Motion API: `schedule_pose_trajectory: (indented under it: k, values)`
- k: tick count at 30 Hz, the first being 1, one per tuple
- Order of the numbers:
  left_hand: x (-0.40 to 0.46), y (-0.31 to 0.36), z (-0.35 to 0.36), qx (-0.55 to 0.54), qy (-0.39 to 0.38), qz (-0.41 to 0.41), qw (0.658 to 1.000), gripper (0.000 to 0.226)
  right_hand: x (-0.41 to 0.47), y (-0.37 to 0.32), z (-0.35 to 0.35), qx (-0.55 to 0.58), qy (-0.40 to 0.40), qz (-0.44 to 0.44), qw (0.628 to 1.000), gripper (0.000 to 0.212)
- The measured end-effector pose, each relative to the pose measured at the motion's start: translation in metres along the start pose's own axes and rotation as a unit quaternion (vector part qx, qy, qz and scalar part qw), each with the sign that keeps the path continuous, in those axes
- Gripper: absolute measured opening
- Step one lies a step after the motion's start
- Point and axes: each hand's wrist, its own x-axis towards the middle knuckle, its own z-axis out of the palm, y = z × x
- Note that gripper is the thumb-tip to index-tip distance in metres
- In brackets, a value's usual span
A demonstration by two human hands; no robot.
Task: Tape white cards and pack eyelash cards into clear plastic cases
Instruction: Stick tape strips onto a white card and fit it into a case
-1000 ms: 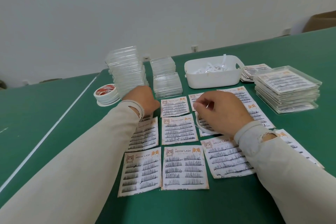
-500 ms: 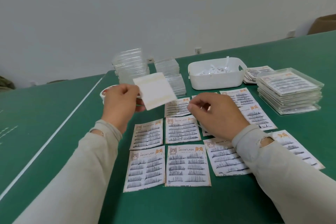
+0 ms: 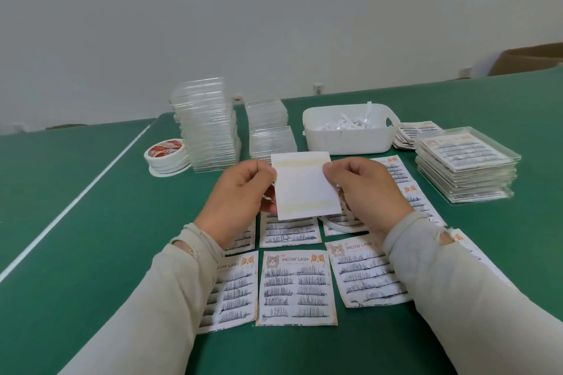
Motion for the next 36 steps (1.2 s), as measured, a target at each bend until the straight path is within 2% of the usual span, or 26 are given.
schedule_pose_trajectory:
  k: [3,6,9,10,12,13,15,17,19,21,23,36]
  values:
    - [-0.002,-0.006,0.007,-0.072,0.016,-0.025,0.997,0.023,0.000,-0.003,-0.002,0.053,-0.019,0.022,0.998,0.021]
    - [-0.006,-0.008,0.013,-0.191,-0.051,-0.056,0.979,0.027,0.000,-0.004,-0.003,0.131,-0.056,0.047,0.989,0.020]
    - [-0.008,-0.010,0.015,-0.205,-0.067,-0.041,0.976,0.024,0.001,-0.004,-0.003,0.214,-0.098,0.063,0.970,0.013]
    - [-0.008,-0.012,0.015,-0.197,-0.056,-0.035,0.978,0.022,0.000,-0.004,-0.003,0.184,-0.090,0.041,0.978,0.013]
    - [-0.008,-0.014,0.015,-0.171,-0.031,-0.021,0.985,0.020,0.001,-0.002,-0.002,0.025,-0.035,-0.053,0.998,0.015]
    - [-0.008,-0.015,0.015,-0.159,-0.022,-0.015,0.987,0.019,0.001,-0.002,-0.002,-0.051,-0.003,-0.105,0.993,0.015]
    - [-0.008,-0.017,0.014,-0.147,-0.009,-0.006,0.989,0.019,0.000,0.000,0.001,-0.098,0.021,-0.155,0.983,0.014]
    - [-0.009,-0.017,0.013,-0.151,-0.010,-0.005,0.989,0.019,-0.001,0.000,0.002,-0.032,-0.001,-0.117,0.993,0.013]
    - [-0.010,-0.018,0.011,-0.162,-0.027,-0.012,0.986,0.020,-0.002,-0.003,0.001,0.069,-0.058,-0.030,0.995,0.013]
    - [-0.011,-0.018,0.011,-0.165,-0.043,-0.017,0.985,0.020,-0.003,-0.005,-0.002,0.102,-0.114,0.014,0.988,0.015]
    - [-0.012,-0.019,0.012,-0.165,-0.050,-0.018,0.985,0.019,-0.003,-0.005,-0.004,0.102,-0.140,0.013,0.985,0.021]
    - [-0.012,-0.018,0.016,-0.133,-0.020,0.009,0.991,0.019,-0.001,-0.003,-0.002,0.089,-0.112,0.014,0.990,0.034]
